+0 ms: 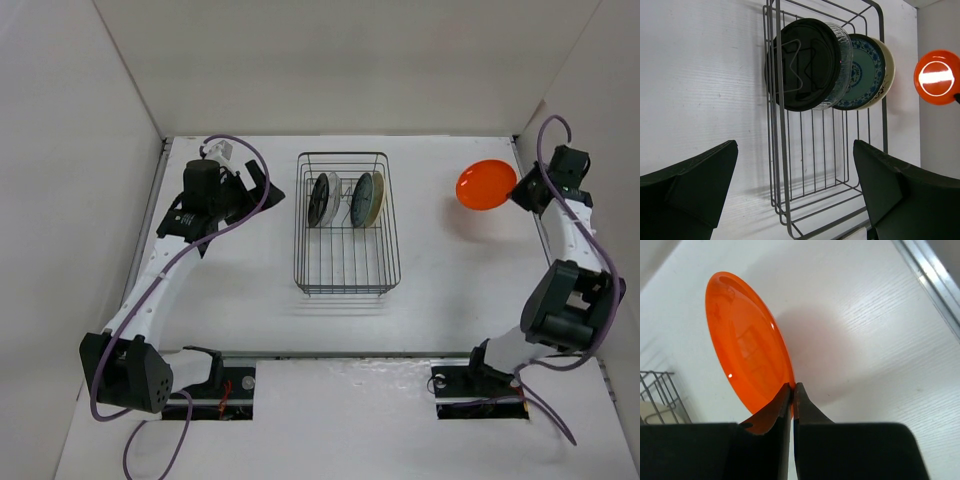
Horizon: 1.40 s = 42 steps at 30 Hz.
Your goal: Load the plates into the dish rack
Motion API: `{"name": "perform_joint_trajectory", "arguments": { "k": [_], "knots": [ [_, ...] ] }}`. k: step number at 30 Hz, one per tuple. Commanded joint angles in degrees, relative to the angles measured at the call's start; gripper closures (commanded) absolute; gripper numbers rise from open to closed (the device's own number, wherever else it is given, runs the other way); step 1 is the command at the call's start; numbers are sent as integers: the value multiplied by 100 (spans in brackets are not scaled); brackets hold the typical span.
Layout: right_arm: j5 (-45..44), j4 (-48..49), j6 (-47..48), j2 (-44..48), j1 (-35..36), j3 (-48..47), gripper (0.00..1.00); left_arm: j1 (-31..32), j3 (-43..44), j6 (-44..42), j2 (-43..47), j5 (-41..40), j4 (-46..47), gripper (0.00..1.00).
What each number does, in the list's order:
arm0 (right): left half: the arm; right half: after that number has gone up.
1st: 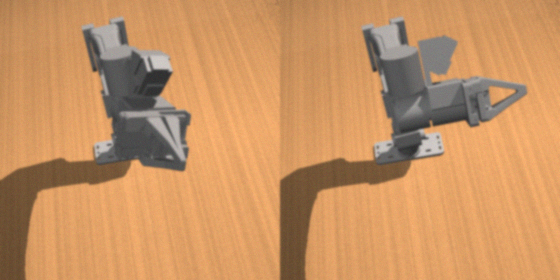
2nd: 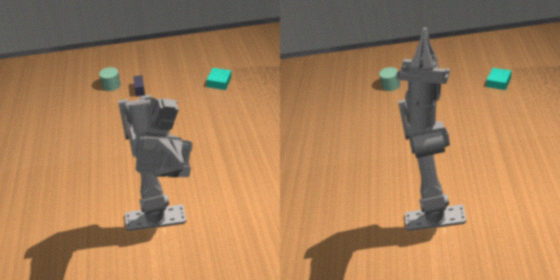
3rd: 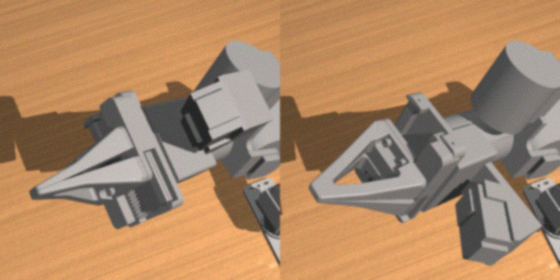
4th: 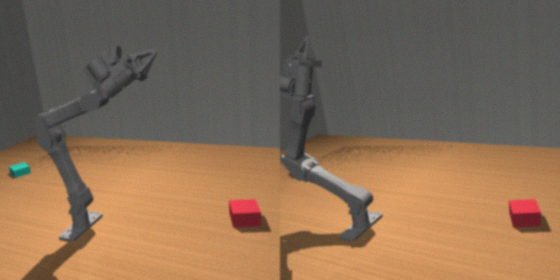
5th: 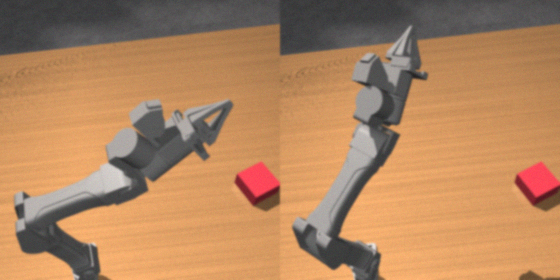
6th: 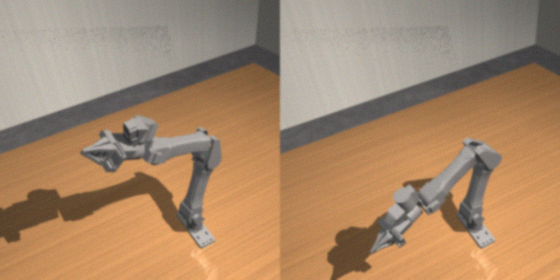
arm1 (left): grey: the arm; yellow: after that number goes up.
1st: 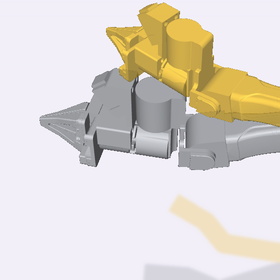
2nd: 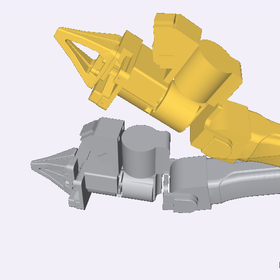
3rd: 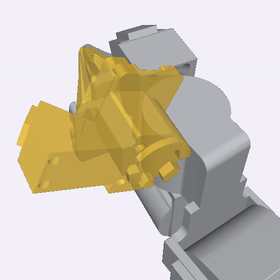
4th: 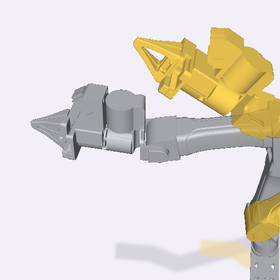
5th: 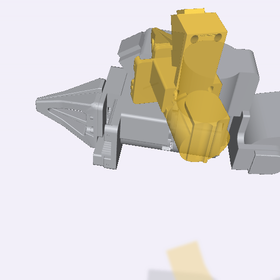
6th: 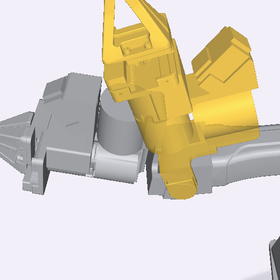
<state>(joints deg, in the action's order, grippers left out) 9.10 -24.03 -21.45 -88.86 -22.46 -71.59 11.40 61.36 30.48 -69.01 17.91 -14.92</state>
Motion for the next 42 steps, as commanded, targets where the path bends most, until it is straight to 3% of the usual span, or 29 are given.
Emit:
{"name": "perform_joint_trajectory", "arguments": {
  "k": [1, 12, 16, 25, 29, 42],
  "knots": [
    [-1039, 320, -438, 500, 513, -101, 100, -15, 60, -33, 28, -69, 121, 0],
    [-2957, -181, -799, 1950, 1787, -250, 100, -15, 60, -33, -33, -367, 68, 0],
    [-3580, -926, -658, 2083, 2358, -864, 100, -15, 60, -33, -33, -517, -2, 0],
    [-5276, -1753, -966, 1811, 4204, -1550, 100, -15, 174, 19, -33, -912, -116, 0],
    [-5462, -1824, -1107, 1512, 4924, -1674, 100, -15, 288, 19, -33, -1027, -222, 0],
    [-6052, -1965, -1510, 387, 6087, -2429, 100, -24, 412, -95, 72, -1475, -468, 0]
  ]
}}
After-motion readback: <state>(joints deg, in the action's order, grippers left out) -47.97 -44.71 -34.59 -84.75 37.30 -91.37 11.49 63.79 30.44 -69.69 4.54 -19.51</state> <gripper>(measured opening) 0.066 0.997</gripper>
